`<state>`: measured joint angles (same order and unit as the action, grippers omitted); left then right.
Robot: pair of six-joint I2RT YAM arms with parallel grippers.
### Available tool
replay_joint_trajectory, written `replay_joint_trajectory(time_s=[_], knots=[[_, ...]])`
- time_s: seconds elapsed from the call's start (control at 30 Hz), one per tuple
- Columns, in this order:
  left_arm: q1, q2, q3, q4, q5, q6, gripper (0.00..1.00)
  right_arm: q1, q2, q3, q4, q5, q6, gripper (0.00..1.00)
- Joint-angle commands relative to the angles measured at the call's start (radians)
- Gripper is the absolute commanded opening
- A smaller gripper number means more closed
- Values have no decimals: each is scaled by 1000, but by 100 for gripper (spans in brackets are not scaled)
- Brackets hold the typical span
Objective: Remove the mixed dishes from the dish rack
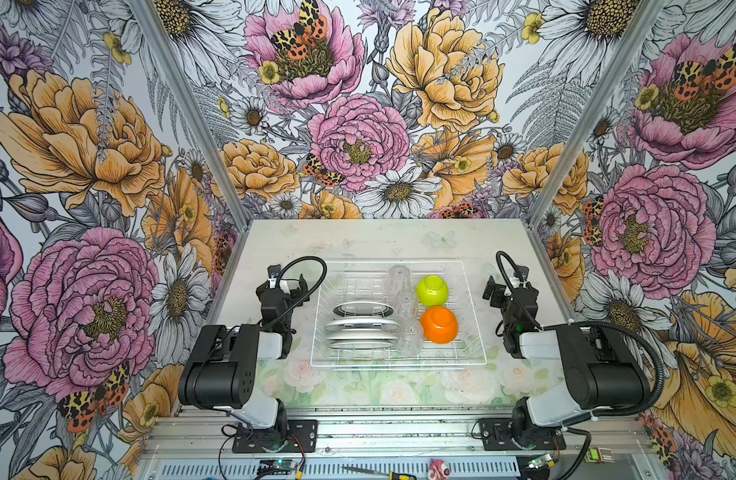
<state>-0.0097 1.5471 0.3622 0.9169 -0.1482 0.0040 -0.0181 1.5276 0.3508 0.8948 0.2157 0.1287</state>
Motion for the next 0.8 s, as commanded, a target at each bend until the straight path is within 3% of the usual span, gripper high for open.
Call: replay_joint_trajectory(time_s=[0.0, 0.23, 0.5, 0.77], knots=[[6, 3, 17, 17, 21, 8, 99, 7, 5, 20, 10, 4, -13, 99], [9, 3, 17, 17, 27, 7, 99, 7, 4, 19, 10, 6, -12, 99], [71, 6, 5, 45, 173, -24, 99, 6, 5, 24, -1, 6, -9, 99], [5, 2, 14, 21, 49, 22, 99, 14, 6, 27, -4, 19, -16, 100]])
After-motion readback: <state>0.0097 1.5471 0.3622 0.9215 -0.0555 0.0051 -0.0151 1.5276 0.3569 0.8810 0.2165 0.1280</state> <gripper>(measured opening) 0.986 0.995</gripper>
